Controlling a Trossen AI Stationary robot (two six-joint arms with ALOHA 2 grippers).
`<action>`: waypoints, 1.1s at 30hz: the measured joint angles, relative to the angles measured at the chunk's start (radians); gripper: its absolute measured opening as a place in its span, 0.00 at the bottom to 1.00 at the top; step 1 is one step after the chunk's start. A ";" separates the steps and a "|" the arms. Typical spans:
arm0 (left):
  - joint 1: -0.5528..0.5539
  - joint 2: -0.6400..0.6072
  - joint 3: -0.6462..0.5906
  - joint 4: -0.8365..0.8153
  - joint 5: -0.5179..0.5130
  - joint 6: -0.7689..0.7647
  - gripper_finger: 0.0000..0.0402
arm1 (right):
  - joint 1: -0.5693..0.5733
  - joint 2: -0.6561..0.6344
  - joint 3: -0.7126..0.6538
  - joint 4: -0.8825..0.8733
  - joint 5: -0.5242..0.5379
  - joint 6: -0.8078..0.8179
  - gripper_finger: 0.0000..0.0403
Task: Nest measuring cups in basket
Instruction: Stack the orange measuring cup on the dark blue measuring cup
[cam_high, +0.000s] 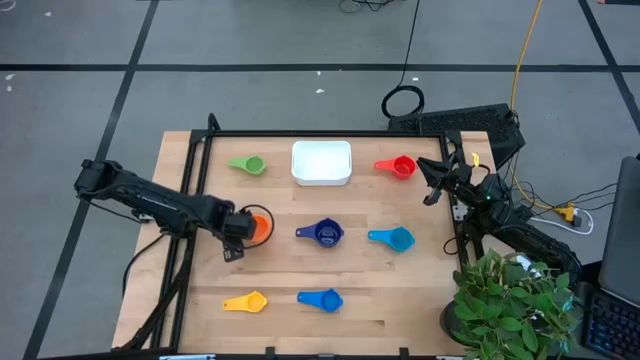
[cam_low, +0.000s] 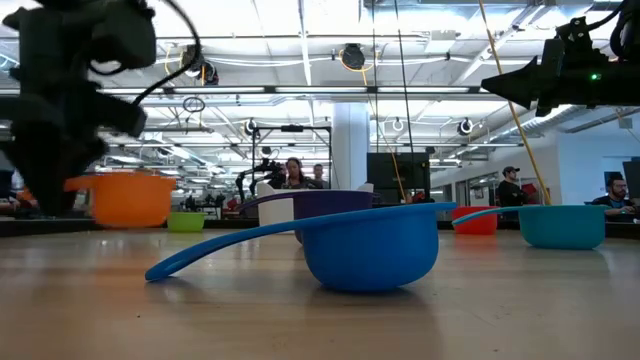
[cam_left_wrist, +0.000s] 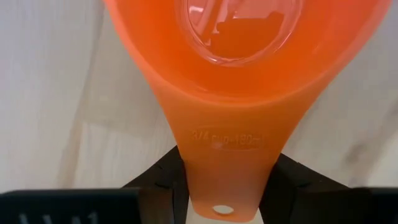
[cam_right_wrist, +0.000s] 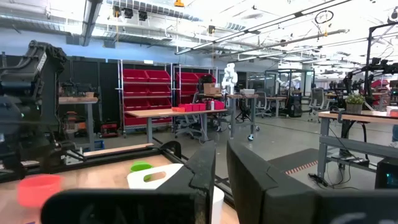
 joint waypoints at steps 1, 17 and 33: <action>0.000 0.000 0.022 -0.003 -0.003 0.007 0.34 | 0.000 0.000 0.000 0.000 0.000 0.000 0.08; 0.085 0.138 0.420 0.016 -0.060 0.294 0.34 | 0.000 0.000 0.000 0.000 0.000 0.000 0.08; 0.148 0.515 0.681 0.040 -0.005 0.530 0.34 | 0.000 0.000 0.000 0.000 0.000 0.000 0.08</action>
